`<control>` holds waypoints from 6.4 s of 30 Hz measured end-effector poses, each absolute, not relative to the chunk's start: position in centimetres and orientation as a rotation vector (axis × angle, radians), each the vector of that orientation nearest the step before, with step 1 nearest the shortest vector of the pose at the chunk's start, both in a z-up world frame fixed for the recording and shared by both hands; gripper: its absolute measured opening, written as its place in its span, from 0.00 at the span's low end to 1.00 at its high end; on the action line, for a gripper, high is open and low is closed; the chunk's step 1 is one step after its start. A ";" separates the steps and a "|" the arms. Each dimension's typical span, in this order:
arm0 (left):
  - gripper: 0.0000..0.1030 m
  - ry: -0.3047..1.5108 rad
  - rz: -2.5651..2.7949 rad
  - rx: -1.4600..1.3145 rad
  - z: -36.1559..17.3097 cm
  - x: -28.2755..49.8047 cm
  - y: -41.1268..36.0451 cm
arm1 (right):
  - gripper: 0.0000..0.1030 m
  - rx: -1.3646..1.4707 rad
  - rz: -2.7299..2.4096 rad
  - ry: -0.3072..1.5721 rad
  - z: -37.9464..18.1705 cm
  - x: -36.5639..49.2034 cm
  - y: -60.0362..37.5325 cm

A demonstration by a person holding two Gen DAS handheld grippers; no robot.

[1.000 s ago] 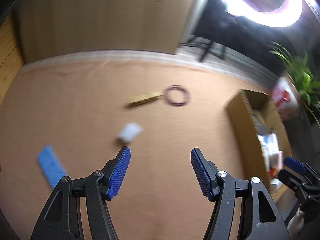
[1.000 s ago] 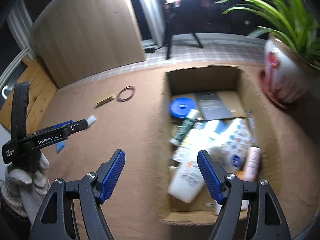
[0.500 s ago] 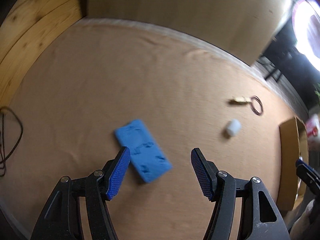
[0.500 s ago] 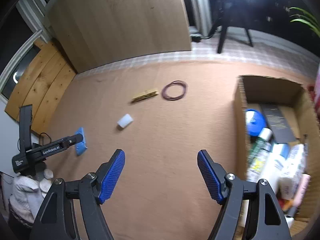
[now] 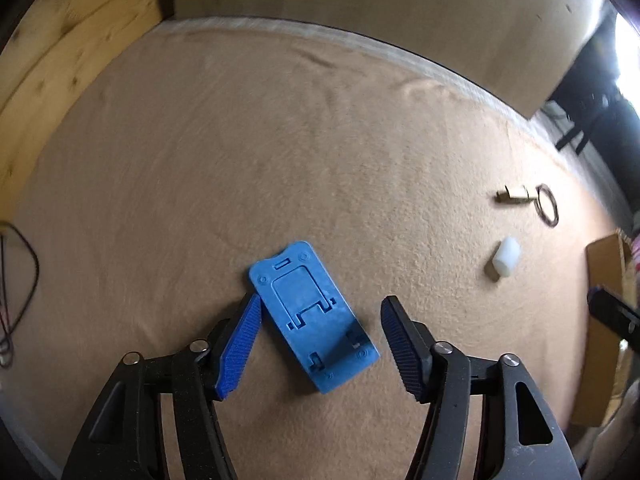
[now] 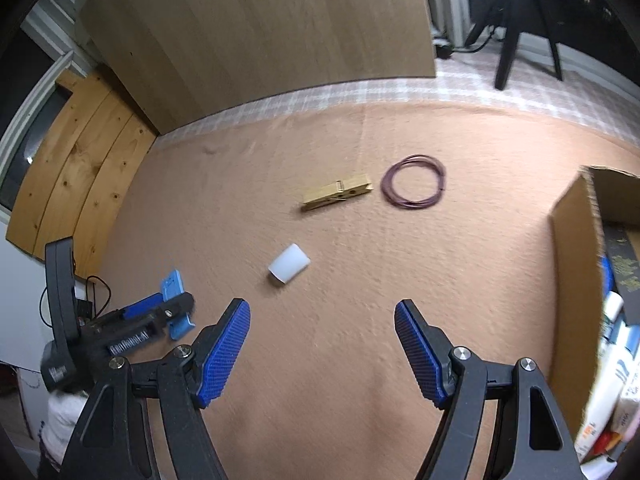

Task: Organize objects
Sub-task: 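Grasp the blue phone stand with the left tool while the right tool grasps the white eraser, then carry the phone stand and eraser into the box and open both tools, then grasp the wooden clothespin with the left tool while the right tool grasps the purple rubber band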

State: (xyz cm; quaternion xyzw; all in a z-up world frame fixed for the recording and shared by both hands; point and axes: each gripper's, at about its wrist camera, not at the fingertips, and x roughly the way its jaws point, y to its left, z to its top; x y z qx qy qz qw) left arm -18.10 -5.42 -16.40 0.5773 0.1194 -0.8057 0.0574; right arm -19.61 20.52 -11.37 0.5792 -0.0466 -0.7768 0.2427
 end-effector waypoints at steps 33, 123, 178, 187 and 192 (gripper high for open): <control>0.39 0.349 -2.537 1.783 -16.1 -16.9 -5.6 | 0.18 1.655 -2.152 0.008 -14.8 -20.0 16.9; 0.51 -0.054 -3.099 1.656 -4.6 -16.4 19.6 | 0.70 1.344 -2.571 -0.225 -5.6 -9.9 40.9; 0.14 -0.037 -2.855 1.936 -15.9 -24.7 6.9 | 0.41 1.807 -2.355 -0.029 -15.9 -32.7 23.1; 0.14 0.064 -2.830 1.925 -16.0 -22.7 4.8 | 0.04 1.741 -2.321 0.226 -16.1 -28.4 21.4; 0.13 0.092 -2.825 1.930 -16.1 -20.7 4.5 | 0.04 1.694 -2.296 0.238 -16.3 -24.4 22.6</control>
